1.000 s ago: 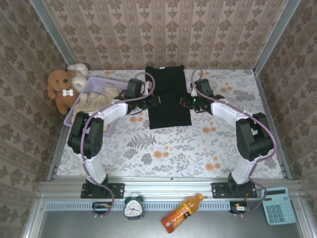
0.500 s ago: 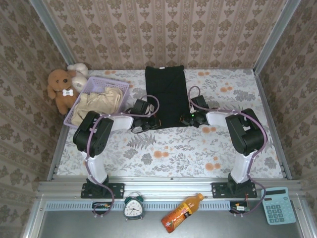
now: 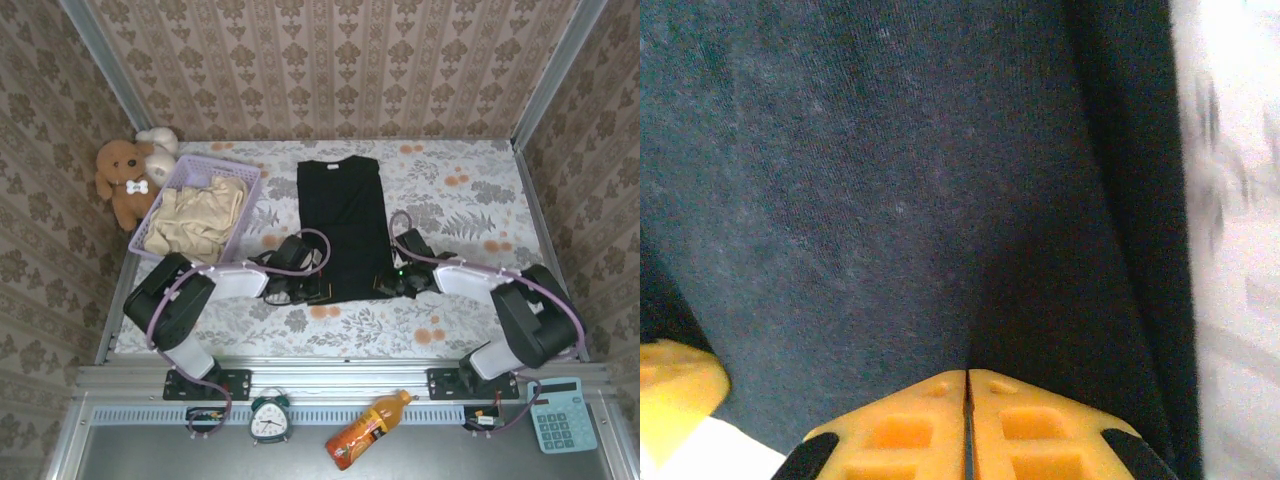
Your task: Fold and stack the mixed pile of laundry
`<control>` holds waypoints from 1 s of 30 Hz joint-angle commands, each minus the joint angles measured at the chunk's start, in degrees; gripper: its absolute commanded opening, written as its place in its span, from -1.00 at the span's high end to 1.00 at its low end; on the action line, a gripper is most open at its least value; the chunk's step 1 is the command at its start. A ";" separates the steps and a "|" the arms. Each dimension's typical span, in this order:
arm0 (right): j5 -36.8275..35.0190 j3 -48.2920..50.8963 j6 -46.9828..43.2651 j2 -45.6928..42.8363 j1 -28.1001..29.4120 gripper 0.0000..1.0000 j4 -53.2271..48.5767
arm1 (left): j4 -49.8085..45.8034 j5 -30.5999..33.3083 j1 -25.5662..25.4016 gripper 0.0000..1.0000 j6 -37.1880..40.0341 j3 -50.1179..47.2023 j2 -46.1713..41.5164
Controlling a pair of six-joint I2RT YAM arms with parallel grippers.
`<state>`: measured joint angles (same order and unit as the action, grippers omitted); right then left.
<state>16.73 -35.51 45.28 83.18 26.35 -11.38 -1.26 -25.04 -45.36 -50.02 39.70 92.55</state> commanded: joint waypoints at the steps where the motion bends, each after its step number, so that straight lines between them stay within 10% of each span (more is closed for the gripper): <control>1: -1.71 2.60 2.35 -6.67 0.35 0.76 -8.62 | -14.36 4.36 -2.79 1.00 -2.37 -0.72 -3.66; 3: -3.91 2.75 2.05 -10.66 0.46 0.72 -11.08 | -17.44 5.76 -3.65 1.00 -1.57 0.85 -6.17; 11: -8.81 -2.91 -2.91 -18.32 0.46 -0.05 -19.74 | -28.97 12.57 -3.91 -0.01 10.61 16.14 -7.00; 30: -8.25 5.65 5.31 -12.40 5.71 0.12 -10.04 | -16.51 7.13 -3.83 -0.06 -9.45 -3.67 -14.43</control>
<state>9.41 -31.16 47.29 69.84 31.48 -24.71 -21.78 -16.75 -49.10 -53.91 37.08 79.22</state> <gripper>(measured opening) 0.445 0.529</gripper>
